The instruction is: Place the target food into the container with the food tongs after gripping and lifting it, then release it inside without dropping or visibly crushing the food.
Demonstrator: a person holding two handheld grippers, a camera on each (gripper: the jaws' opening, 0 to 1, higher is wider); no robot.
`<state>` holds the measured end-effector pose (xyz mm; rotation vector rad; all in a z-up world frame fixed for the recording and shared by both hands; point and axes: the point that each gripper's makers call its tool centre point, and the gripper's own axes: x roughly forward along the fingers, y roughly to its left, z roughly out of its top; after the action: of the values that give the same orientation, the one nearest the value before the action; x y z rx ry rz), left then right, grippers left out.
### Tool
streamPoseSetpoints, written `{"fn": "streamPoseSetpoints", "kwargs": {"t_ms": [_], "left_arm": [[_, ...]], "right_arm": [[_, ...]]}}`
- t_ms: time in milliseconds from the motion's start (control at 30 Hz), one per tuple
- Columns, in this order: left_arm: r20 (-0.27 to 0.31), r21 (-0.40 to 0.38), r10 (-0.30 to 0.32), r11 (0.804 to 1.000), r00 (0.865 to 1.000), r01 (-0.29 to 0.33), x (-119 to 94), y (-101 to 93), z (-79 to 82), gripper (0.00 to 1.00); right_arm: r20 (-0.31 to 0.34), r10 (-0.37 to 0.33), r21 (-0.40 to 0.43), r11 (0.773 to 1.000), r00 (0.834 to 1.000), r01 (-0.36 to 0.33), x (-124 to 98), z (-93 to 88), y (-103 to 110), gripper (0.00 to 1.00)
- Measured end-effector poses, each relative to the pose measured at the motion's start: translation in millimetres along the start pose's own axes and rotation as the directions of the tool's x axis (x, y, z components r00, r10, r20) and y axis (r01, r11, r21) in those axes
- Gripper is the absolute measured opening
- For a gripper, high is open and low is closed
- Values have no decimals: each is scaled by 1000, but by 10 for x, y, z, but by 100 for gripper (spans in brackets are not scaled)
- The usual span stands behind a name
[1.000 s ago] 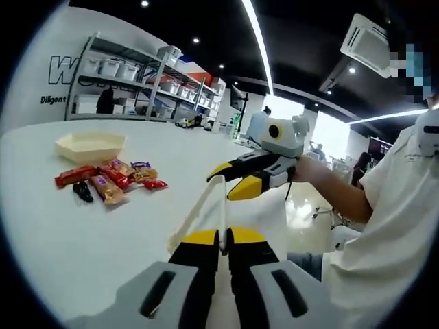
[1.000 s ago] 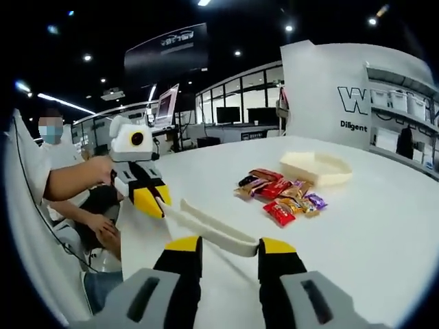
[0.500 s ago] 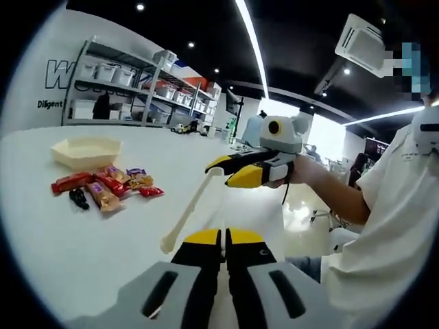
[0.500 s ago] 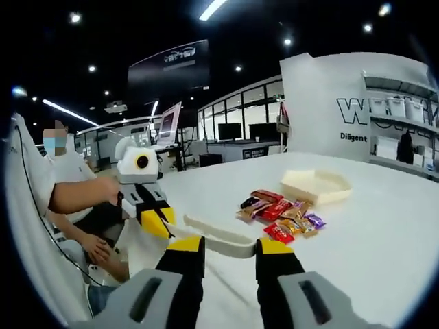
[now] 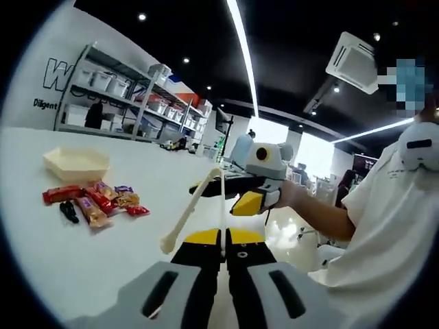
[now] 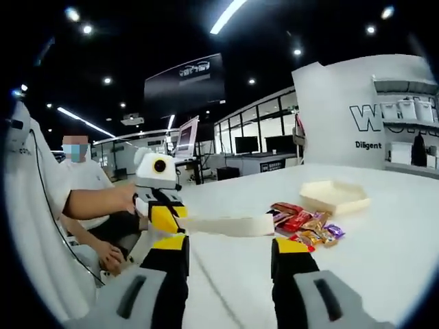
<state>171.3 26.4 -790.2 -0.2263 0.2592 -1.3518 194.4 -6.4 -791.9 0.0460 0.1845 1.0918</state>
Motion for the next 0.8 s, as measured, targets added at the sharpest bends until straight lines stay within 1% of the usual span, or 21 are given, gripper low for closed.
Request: {"fn": "streamPoseSetpoints", "kwargs": {"t_ms": [33,100,133,167,333,433,500,533,633,667,700,800], "left_arm": [[9,-1,-5,1000,1000,5,13,-19,25,1],[22,4,-34,999,999,34,27,-84,64,1],[28,4,-40,999,999,39,27,-103,76,1],[36,-3,-52,999,998,53,28,-131,95,1],[48,1,-67,998,997,67,33,-164,131,1],[62,-8,-87,996,994,87,48,-199,153,1],[75,-1,-91,996,993,91,66,-211,178,1],[84,-10,-99,995,991,101,78,-229,195,1],[87,-5,-115,993,990,116,94,-268,208,1],[88,-9,-119,993,989,120,97,-285,209,2],[90,-2,-120,993,989,121,98,-294,216,2],[86,18,-121,993,989,120,97,-309,227,2]], "right_arm": [[6,6,3,1000,1000,-6,8,12,8,42],[40,43,32,998,998,-45,33,75,85,40],[63,64,42,997,996,-67,33,123,125,40],[74,72,49,996,995,-75,26,148,137,39],[106,100,58,993,989,-107,0,237,190,38],[140,135,70,987,981,-145,1,320,281,37],[141,151,61,985,978,-161,13,332,338,35],[140,158,62,984,977,-168,18,334,356,33],[146,158,67,983,977,-169,28,348,381,27],[149,156,71,983,976,-168,25,352,379,27],[153,168,104,977,974,-185,24,353,414,26],[158,177,126,972,971,-198,18,365,414,23]]}}
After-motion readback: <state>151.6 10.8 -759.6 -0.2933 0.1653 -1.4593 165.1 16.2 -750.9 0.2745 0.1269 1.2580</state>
